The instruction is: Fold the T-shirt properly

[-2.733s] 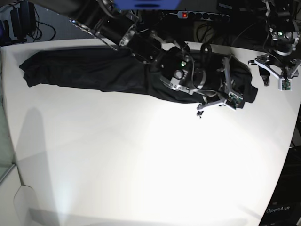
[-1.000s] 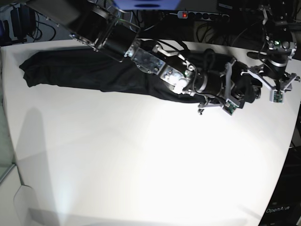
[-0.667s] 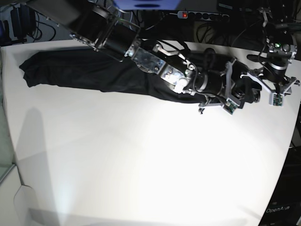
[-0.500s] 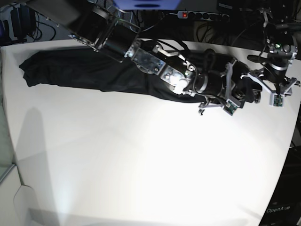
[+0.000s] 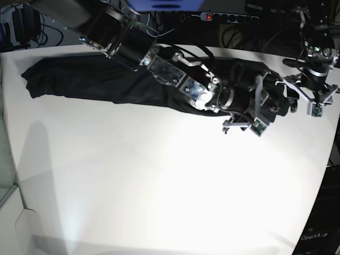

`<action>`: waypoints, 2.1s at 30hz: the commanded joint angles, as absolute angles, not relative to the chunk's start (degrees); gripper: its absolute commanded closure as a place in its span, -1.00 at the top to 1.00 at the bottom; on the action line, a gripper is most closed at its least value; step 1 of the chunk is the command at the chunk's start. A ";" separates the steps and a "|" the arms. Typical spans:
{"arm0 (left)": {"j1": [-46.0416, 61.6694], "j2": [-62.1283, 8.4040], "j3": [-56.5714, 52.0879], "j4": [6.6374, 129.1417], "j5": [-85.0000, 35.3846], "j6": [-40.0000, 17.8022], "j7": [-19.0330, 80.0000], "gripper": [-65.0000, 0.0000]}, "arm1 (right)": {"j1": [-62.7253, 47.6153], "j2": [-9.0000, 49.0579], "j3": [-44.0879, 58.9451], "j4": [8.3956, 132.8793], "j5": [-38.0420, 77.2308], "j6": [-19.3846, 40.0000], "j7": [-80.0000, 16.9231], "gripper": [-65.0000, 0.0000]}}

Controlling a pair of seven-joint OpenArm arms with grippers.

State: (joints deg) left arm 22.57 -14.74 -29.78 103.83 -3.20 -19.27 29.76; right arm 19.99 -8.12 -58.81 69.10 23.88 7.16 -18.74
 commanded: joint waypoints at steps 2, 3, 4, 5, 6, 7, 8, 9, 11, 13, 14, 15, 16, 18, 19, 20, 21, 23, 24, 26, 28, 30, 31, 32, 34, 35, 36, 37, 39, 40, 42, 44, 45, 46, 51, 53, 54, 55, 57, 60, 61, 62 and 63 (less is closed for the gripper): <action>22.90 -15.08 -30.02 105.01 -3.47 -21.49 28.53 0.00 | 21.41 -8.48 -56.13 70.46 24.13 6.64 -17.89 -0.22; 22.99 -15.08 -30.02 105.01 -3.47 -22.37 28.53 0.00 | 21.41 -6.81 -55.16 70.46 24.13 6.73 -17.98 -0.22; 23.34 -14.99 -30.11 105.01 -3.47 -22.99 28.53 0.00 | 21.49 -5.14 -54.55 70.81 24.13 6.81 -17.98 -0.22; 23.52 -14.99 -30.11 104.75 -3.47 -23.52 28.53 0.00 | 21.85 -3.30 -54.11 71.52 24.04 6.81 -18.07 -0.22; 23.52 -14.99 -30.11 104.75 -3.47 -23.52 28.53 0.00 | 22.37 -1.63 -53.76 72.04 24.04 6.81 -18.15 -0.22; 23.52 -14.99 -30.11 104.66 -3.47 -23.52 28.53 0.00 | 22.55 0.13 -53.67 72.57 24.04 6.81 -18.15 -0.22; 23.52 -14.99 -29.85 104.66 -3.47 -23.60 28.35 0.00 | 22.90 1.89 -53.58 72.84 24.13 6.81 -18.15 -0.22; 23.60 -14.99 -29.67 104.75 -3.47 -23.60 28.26 0.00 | 23.08 3.82 -53.32 73.27 24.13 6.73 -18.15 -0.22; 23.69 -14.99 -29.49 105.10 -3.47 -23.69 28.26 0.00 | 23.16 7.16 -51.65 73.98 24.13 6.73 -18.15 -0.22; 23.69 -15.08 -29.41 105.10 -3.47 -24.57 28.26 0.00 | 22.90 10.42 -49.45 74.51 24.40 6.73 -18.24 -0.22; 23.52 -15.08 -29.14 105.10 -3.47 -26.68 28.26 0.00 | 22.37 12.00 -48.40 74.86 24.40 6.81 -18.24 -0.22; 23.43 -15.08 -28.97 105.10 -3.47 -28.97 28.26 0.00 | 21.41 13.14 -47.25 75.47 24.40 6.81 -18.24 -0.22; 23.34 -15.08 -28.97 105.10 -3.47 -30.64 28.44 0.00 | 20.62 14.02 -46.11 76.26 24.40 6.90 -18.24 -0.22; 23.08 -14.99 -28.79 104.75 -3.47 -32.48 28.44 0.00 | 18.51 15.25 -44.18 77.76 24.40 6.90 -18.24 -0.22; 22.73 -14.99 -28.70 104.66 -3.47 -32.31 28.44 0.00 | 17.89 15.52 -43.30 78.29 24.31 6.90 -18.24 -0.22; 21.76 -14.81 -28.18 104.66 -3.56 -32.40 28.53 0.00 | 17.27 15.52 -42.51 78.64 24.31 6.90 -18.24 -0.22; 20.88 -14.11 -27.21 104.48 -3.47 -32.40 28.53 0.00 | 16.92 15.52 -42.07 79.08 24.22 6.99 -18.24 -0.22; 20.09 -12.44 -26.15 103.96 -3.30 -32.40 28.62 0.00 | 16.13 15.52 -41.80 80.31 24.22 6.99 -18.24 -0.22; 20.00 -11.65 -25.71 103.78 -2.42 -32.31 28.62 0.00 | 15.69 15.52 -41.80 81.01 24.22 6.99 -18.24 -0.22; 18.95 -9.01 -25.10 103.78 0.40 -32.31 28.62 0.00 | 14.90 15.52 -41.80 82.15 24.22 6.99 -18.33 -0.22; 18.42 -6.20 -25.19 103.60 4.35 -32.48 28.62 0.00 | 14.64 15.52 -41.80 82.59 24.22 6.99 -18.33 -0.22; 17.01 -3.74 -25.19 102.55 8.57 -32.92 28.62 0.00 | 14.90 15.34 -41.80 82.15 24.13 6.99 -18.42 -0.22; 16.84 -3.03 -25.19 102.29 10.77 -32.92 28.53 0.00 | 14.90 15.34 -41.80 82.24 24.13 6.99 -18.86 -0.22; 17.01 -2.42 -25.19 102.20 12.09 -33.01 28.44 0.00 | 14.90 15.34 -41.80 82.59 24.22 6.99 -19.91 -0.22; 17.19 -2.33 -25.36 102.11 12.70 -33.27 28.44 0.00 | 15.08 15.25 -41.80 82.77 24.22 6.99 -21.58 -0.22; 17.19 -2.51 -25.54 102.11 12.62 -34.42 28.44 0.00 | 15.08 15.08 -41.80 82.77 24.22 6.99 -21.76 -0.22; 17.19 -2.51 -25.54 102.11 12.70 -36.00 28.44 0.00 | 15.16 14.64 -41.80 82.86 24.22 6.99 -21.93 -0.22; 17.19 -2.42 -25.80 102.11 12.97 -37.49 28.53 0.00 | 15.16 14.46 -41.80 82.86 24.13 6.99 -22.02 -0.22; 17.19 -1.89 -27.82 102.55 13.14 -39.52 28.53 0.00 | 15.16 14.29 -41.80 82.95 24.13 6.99 -22.02 -0.22; 17.19 -1.45 -29.14 102.64 13.14 -39.96 28.53 0.00 | 15.16 14.29 -41.80 83.03 24.13 6.99 -22.11 -0.22; 17.10 -0.92 -31.60 102.64 13.23 -40.00 28.53 0.00 | 15.16 14.20 -41.80 82.86 24.13 6.99 -22.11 -0.22; 17.10 -1.10 -32.57 102.29 13.23 -40.00 28.53 0.00 | 15.16 14.11 -41.80 82.68 24.13 6.99 -22.02 -0.22; 17.10 -1.19 -32.75 102.20 13.23 -40.00 28.53 0.00 | 15.16 14.11 -41.80 82.86 24.13 6.99 -22.02 -0.22; 17.19 -1.19 -32.84 102.20 13.23 -40.00 28.53 0.00 | 15.16 14.11 -41.80 82.95 24.13 6.99 -22.02 -0.22; 17.54 -1.27 -32.92 102.20 13.23 -40.00 28.53 0.00 | 15.16 13.49 -41.89 82.95 24.13 6.99 -22.11 -0.22; 17.45 -1.01 -32.84 102.11 13.23 -40.00 28.53 0.00 | 15.08 13.41 -41.89 82.95 24.13 6.99 -22.11 -0.22; 17.45 -0.92 -32.84 102.11 13.23 -40.00 28.53 0.00 | 14.99 13.41 -41.89 82.95 24.13 6.99 -22.11 -0.22; 17.45 -0.92 -32.84 102.11 13.23 -40.00 28.53 0.00 | 14.90 13.41 -41.89 82.95 24.13 6.99 -22.11 -0.22; 17.45 -0.92 -32.84 101.85 13.23 -40.00 28.53 0.00 | 14.90 13.41 -41.98 82.95 24.13 6.99 -22.11 -0.22; 17.45 -1.19 -32.84 100.35 13.23 -40.00 28.53 0.00 | 14.81 13.32 -42.15 82.95 24.13 6.99 -22.11 -0.22; 17.36 -1.19 -32.84 99.82 13.32 -40.00 28.53 0.00 | 14.81 13.32 -42.15 83.03 24.13 6.99 -22.11 -0.22; 17.36 -1.19 -32.84 99.30 13.32 -40.00 28.53 0.00 | 14.81 13.32 -42.15 83.03 24.13 6.99 -22.11 -0.22; 17.36 -1.19 -32.84 98.95 13.32 -40.00 28.53 0.00 | 14.81 13.32 -42.15 83.03 24.13 6.99 -22.11 -0.22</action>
State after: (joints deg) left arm 17.45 -0.67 -32.75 98.10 13.93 -40.27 29.78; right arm 13.63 13.47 -42.39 81.78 23.88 6.79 -23.38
